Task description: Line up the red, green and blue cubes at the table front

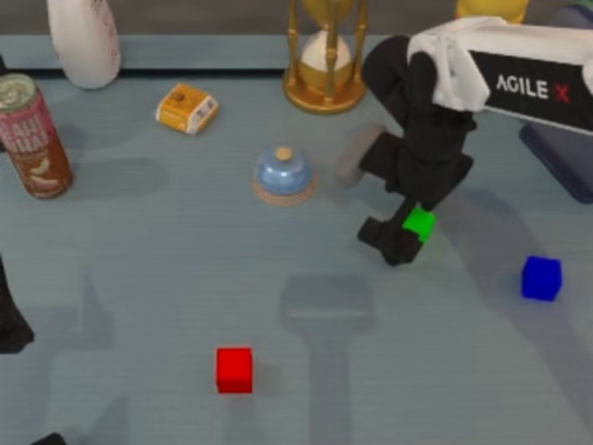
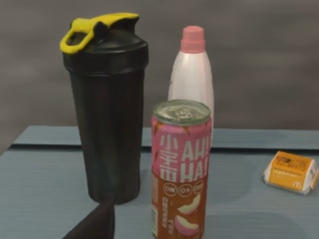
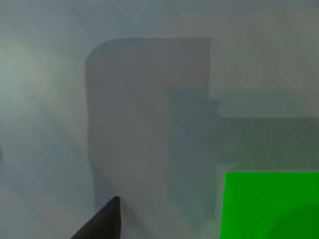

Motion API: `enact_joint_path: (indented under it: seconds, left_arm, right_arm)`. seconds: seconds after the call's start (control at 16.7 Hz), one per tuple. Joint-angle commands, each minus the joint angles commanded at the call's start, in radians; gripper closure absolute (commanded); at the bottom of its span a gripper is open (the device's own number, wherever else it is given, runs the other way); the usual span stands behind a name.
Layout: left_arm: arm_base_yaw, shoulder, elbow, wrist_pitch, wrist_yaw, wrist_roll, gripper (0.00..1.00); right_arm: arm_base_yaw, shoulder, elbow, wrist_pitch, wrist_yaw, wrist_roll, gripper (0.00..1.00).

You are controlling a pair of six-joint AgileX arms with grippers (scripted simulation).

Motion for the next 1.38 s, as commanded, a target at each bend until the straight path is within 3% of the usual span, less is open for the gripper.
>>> enact_joint_path:
  seconds: [0.6,1.2,1.38]
  left_arm:
    - [0.000,0.000,0.000,0.000,0.000,0.000,0.00]
    - [0.000,0.000,0.000,0.000,0.000,0.000,0.00]
    - [0.000,0.000,0.000,0.000,0.000,0.000,0.00]
  right_arm:
    - [0.000,0.000,0.000,0.000,0.000,0.000,0.98]
    - [0.000,-0.021,0.005,-0.013,-0.007,0.006,1.00]
    - [0.003,-0.036,0.067,-0.085,-0.008,0.005,1.00]
